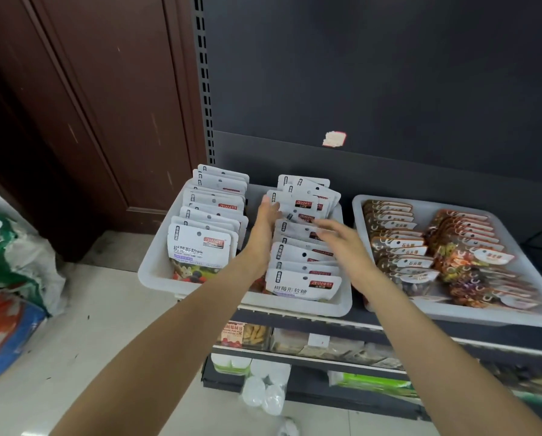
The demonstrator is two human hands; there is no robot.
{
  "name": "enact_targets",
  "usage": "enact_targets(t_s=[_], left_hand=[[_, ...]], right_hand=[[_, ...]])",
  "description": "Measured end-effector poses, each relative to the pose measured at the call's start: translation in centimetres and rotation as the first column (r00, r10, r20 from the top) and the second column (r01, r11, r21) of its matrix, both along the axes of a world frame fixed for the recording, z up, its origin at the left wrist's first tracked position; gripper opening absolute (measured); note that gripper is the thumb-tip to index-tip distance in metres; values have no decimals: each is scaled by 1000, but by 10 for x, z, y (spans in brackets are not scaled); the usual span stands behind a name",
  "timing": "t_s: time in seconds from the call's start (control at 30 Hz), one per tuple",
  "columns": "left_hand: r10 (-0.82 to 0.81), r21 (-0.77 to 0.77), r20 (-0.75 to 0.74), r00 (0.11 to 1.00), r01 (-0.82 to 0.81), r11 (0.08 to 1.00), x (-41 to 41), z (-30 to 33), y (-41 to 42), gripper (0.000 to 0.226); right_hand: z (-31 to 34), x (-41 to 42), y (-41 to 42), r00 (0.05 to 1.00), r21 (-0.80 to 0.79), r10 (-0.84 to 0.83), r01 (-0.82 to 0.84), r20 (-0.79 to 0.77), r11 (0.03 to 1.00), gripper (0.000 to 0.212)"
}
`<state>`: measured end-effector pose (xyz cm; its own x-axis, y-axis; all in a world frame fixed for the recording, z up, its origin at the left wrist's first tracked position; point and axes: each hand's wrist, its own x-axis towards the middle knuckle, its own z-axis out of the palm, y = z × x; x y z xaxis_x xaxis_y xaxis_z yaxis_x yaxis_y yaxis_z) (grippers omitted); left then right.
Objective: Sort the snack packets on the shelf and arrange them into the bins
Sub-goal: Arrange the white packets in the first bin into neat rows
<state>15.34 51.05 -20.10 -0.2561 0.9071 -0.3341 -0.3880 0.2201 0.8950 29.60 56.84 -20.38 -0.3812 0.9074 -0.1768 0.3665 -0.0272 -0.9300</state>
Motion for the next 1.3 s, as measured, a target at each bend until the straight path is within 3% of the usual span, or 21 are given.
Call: enact_targets(t_s=[0.13, 0.2, 0.3, 0.43, 0.57, 0.67, 0.77, 0.8, 0.83, 0.9, 0.93, 1.03, 1.2, 1.3], left_hand=[[-100, -44, -56, 993, 97, 994, -14, -18, -10, 71], [-139, -78, -58, 989, 134, 988, -10, -21, -15, 66], [-194, -94, -107, 975, 184, 978, 2, -17, -23, 56], [-153, -91, -202, 967, 137, 986, 0, -7, -21, 59], [-42, -85, -61, 997, 37, 996, -4, -2, -7, 58], [37, -180, 7, 999, -35, 983, -10, -9, 13, 56], [52, -259, -100, 994, -76, 963, -23, -24, 44, 45], [39, -266, -145, 989, -77, 961, -26, -25, 51, 41], [14, -268, -213, 977, -73, 961, -29, -26, 59, 36], [-66, -274, -392, 917, -48, 961, -32, -27, 70, 28], [-118, -289, -485, 866, -32, 957, -34, -28, 72, 26], [-148, -284, -618, 772, -43, 958, -35, -33, 78, 18], [18, -73, -621, 784, -81, 994, -26, -39, 81, 15], [114, -1, -503, 857, -132, 991, -26, -45, 73, 9]], right_hand=[[1, 8, 0, 997, -25, -42, 44, 67, 999, 34], [-6, 7, -8, 995, -41, -63, 67, 82, 997, 33], [-15, 11, -17, 986, 94, -115, 105, 118, 990, 23], [-6, 13, -11, 965, 184, -33, -15, 259, 983, 26], [2, 12, 0, 933, 86, 50, -86, 357, 993, 43], [-1, 16, 12, 959, 108, 7, -40, 283, 993, 31], [-4, 7, 35, 946, 145, -82, 37, 314, 989, 22], [-4, 3, 43, 936, 121, -102, 64, 338, 991, 29], [-4, -1, 51, 929, 71, -113, 94, 354, 993, 57], [-4, -11, 66, 949, -15, -139, 149, 282, 989, 102], [-3, -15, 69, 964, -37, -150, 162, 221, 986, 109], [-7, -21, 83, 971, -43, -169, 179, 166, 983, 92], [-5, -28, 94, 951, 162, -105, 59, 289, 985, 24], [-3, -29, 89, 952, 235, -55, -18, 302, 972, 18]])
